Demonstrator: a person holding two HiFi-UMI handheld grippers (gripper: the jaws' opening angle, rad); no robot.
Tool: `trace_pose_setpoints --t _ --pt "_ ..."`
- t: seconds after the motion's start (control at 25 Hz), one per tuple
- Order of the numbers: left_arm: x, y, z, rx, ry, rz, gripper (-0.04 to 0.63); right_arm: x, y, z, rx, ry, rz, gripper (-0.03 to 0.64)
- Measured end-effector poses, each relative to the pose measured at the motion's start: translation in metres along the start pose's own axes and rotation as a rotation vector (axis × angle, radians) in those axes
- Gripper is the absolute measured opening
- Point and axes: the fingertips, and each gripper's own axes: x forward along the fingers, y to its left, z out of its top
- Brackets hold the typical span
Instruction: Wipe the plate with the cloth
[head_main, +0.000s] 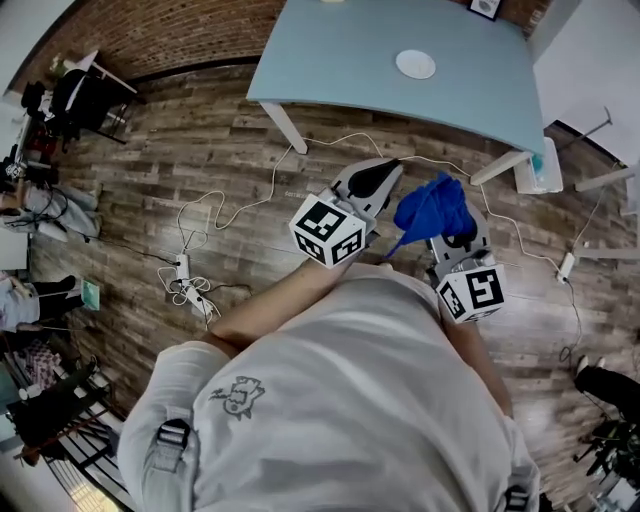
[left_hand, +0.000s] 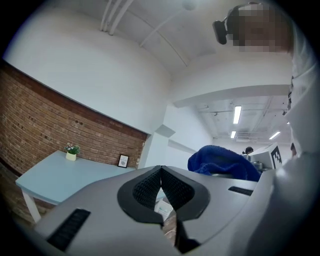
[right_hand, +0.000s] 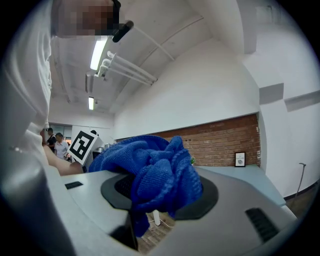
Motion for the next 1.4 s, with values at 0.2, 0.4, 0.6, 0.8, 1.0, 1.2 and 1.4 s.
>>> trace_pose_setpoints --t 0.2,0.4,0.6,0.8,1.0,1.2,1.4 --pt "0.021 -0.005 -0.020 0.011 0.041 0.018 0.008 -0.005 -0.025 -0.010 0.020 0.007 0.010 0.161" --pt "0.034 -0.006 -0.026 0.006 0.048 0.027 0.008 -0.005 -0.039 -0.012 0.026 0.006 0.015 0.161" --pt "0.050 0.000 -0.022 0.015 0.049 0.014 0.008 0.001 -0.051 -0.012 0.030 0.006 0.009 0.161" --pt "0.073 0.011 -0.018 0.025 0.056 -0.014 0.008 0.020 -0.069 -0.006 0.025 0.005 -0.005 0.161" --pt "0.100 0.036 -0.019 0.003 0.063 -0.036 0.008 0.044 -0.092 -0.011 0.026 0.024 -0.027 0.161" --pt "0.126 0.070 -0.011 0.000 0.058 -0.060 0.008 0.081 -0.115 -0.009 0.026 0.027 -0.048 0.161" --pt "0.155 0.123 0.002 -0.008 0.073 -0.098 0.008 0.136 -0.136 -0.005 0.026 0.036 -0.083 0.161"
